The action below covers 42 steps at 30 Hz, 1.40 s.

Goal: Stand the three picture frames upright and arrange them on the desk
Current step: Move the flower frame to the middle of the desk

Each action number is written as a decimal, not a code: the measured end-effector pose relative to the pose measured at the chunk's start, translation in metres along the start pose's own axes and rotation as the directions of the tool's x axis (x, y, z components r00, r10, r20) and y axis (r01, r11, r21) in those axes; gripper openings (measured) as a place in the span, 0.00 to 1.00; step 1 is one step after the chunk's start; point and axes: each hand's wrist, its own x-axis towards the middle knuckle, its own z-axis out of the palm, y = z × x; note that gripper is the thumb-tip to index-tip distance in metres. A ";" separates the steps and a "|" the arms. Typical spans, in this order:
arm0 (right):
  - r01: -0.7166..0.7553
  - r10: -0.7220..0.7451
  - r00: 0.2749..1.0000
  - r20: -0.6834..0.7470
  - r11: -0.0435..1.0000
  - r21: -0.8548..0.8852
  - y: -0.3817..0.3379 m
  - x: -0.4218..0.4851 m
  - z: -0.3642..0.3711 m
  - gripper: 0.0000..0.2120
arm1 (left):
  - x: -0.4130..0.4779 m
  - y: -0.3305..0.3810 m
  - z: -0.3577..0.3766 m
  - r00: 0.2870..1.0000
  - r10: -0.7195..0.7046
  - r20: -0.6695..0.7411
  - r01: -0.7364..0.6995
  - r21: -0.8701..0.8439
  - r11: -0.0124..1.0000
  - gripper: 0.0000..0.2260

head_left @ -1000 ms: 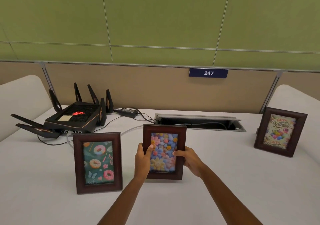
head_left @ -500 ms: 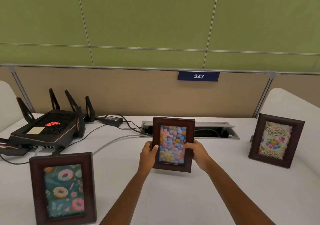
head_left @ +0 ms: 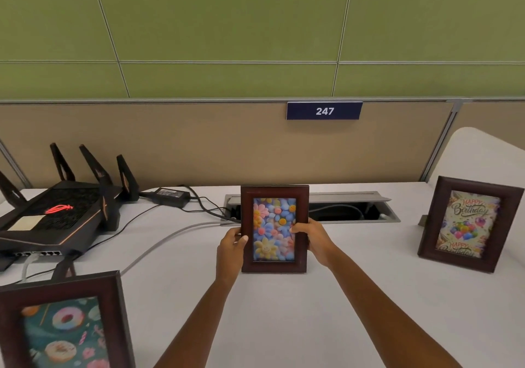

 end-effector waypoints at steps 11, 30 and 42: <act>-0.043 0.042 0.999 -0.015 0.999 -0.028 0.008 0.000 0.003 0.12 | -0.006 -0.007 0.002 0.999 -0.025 -0.032 0.025 0.026 0.999 0.16; -0.085 0.078 0.972 0.221 0.996 0.023 0.029 0.014 0.000 0.17 | -0.005 -0.031 0.003 0.998 -0.042 -0.053 0.045 0.063 0.997 0.15; -0.068 0.062 0.973 0.221 0.997 0.020 0.030 0.027 0.001 0.19 | 0.003 -0.032 0.006 0.996 -0.023 -0.089 0.026 0.031 0.999 0.15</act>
